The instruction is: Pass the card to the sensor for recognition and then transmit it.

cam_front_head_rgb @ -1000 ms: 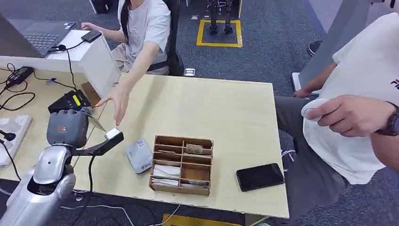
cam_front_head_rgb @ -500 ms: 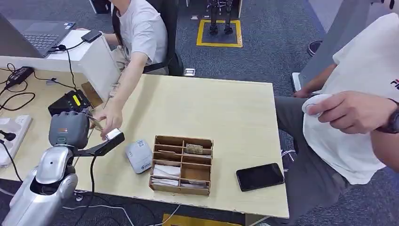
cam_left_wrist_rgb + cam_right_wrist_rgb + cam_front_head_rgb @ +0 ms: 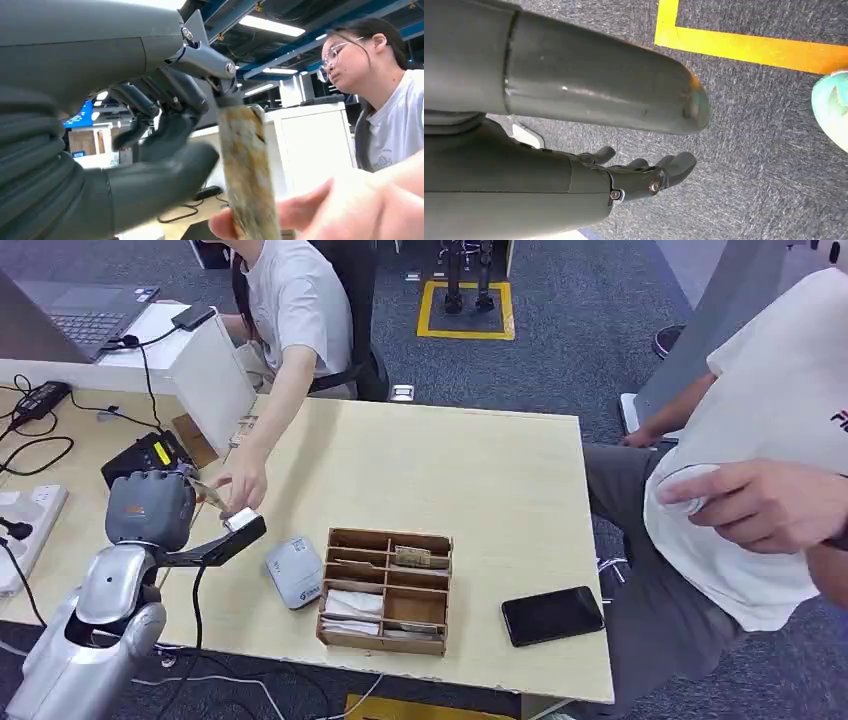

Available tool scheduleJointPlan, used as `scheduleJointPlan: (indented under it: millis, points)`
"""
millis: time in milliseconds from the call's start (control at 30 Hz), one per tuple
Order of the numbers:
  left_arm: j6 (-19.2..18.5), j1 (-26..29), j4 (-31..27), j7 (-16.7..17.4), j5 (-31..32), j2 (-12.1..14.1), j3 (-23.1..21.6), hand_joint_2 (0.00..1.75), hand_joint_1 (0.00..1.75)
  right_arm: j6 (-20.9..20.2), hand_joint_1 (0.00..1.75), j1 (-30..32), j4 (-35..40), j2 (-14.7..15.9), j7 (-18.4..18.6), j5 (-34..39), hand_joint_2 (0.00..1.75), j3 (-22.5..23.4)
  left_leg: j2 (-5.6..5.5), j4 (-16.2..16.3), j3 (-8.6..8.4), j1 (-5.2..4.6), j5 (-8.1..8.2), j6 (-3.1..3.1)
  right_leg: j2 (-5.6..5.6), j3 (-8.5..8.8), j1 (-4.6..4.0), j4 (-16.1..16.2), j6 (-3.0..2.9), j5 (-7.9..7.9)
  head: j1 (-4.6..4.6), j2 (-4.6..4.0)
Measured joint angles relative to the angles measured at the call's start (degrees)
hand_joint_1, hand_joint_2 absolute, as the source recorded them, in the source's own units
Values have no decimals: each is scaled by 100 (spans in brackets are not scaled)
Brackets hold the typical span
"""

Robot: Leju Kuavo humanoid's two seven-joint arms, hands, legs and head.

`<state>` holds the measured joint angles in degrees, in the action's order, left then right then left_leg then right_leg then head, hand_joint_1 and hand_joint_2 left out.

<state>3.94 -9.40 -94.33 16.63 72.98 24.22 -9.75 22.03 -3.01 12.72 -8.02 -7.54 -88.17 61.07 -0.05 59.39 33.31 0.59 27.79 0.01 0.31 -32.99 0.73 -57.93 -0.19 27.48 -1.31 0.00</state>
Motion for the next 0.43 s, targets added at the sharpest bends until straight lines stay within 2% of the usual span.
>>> scheduleJointPlan:
  millis: [433]
  points:
    - [188, 36, 4, 0, -61, -63, 33, 175, 0, 2, 0, 1, 0, 0, -4, 0, 0, 0, -1, 0, 2, 0, 0, 0, -1, 2, 0, -1, 0, 0, 0, 0]
